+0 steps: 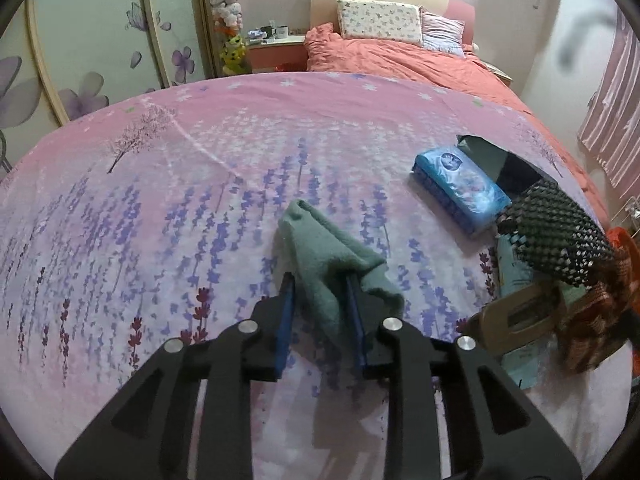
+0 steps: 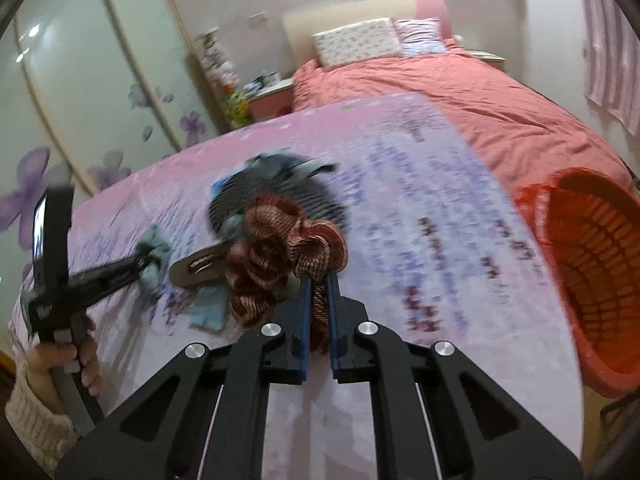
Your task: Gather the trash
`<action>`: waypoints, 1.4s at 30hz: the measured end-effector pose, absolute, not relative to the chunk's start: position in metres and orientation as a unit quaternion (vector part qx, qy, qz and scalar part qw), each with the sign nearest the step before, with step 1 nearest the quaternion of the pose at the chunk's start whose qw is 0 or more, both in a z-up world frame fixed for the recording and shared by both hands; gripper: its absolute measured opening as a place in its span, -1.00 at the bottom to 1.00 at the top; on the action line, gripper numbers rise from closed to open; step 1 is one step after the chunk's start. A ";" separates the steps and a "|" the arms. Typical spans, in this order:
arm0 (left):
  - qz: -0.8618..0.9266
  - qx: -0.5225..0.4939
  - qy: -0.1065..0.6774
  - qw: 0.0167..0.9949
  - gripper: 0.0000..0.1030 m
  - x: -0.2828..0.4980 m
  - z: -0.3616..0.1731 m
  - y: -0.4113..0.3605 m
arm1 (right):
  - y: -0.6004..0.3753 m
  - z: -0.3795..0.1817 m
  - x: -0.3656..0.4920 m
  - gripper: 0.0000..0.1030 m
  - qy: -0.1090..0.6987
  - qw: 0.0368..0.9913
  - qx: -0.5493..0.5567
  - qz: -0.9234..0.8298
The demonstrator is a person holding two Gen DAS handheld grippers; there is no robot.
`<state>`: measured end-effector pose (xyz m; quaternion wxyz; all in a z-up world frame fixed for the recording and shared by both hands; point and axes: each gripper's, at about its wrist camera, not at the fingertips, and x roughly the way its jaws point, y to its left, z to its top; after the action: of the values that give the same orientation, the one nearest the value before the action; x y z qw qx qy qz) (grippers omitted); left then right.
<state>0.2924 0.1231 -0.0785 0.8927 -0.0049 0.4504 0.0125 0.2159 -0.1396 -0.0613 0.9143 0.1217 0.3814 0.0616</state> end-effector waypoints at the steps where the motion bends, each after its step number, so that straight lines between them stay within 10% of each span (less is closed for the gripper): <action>1: 0.013 -0.001 0.449 0.894 -0.48 0.291 -0.079 0.121 | -0.146 -0.060 0.215 -0.85 0.379 0.915 0.124 0.053; 12: 0.014 -0.001 0.433 0.901 -0.39 0.280 -0.083 0.119 | -0.197 -0.074 0.229 -0.72 0.407 0.902 0.138 -0.035; 16: 0.013 -0.009 0.434 0.901 -0.33 0.279 -0.083 0.125 | -0.195 -0.070 0.224 0.41 0.388 0.910 0.148 -0.011; 21: 0.012 -0.010 0.434 0.901 -0.30 0.278 -0.083 0.128 | -0.192 -0.071 0.231 0.65 0.400 0.904 0.149 0.000; 27: 0.015 -0.013 0.435 0.900 -0.24 0.281 -0.083 0.129 | -0.185 -0.091 0.250 0.57 0.441 0.888 0.125 -0.028; 31: 0.015 -0.013 0.435 0.900 -0.22 0.281 -0.082 0.132 | -0.177 -0.090 0.254 -0.25 0.443 0.890 0.108 -0.012; 42: 0.013 -0.019 0.435 0.900 -0.09 0.282 -0.084 0.136 | -0.170 -0.094 0.262 -0.33 0.423 0.903 0.073 -0.024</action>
<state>0.2818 0.1356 -0.0839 0.8999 -0.0187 0.4355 0.0134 0.2615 -0.1696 -0.0940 0.9027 0.0734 0.4232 -0.0238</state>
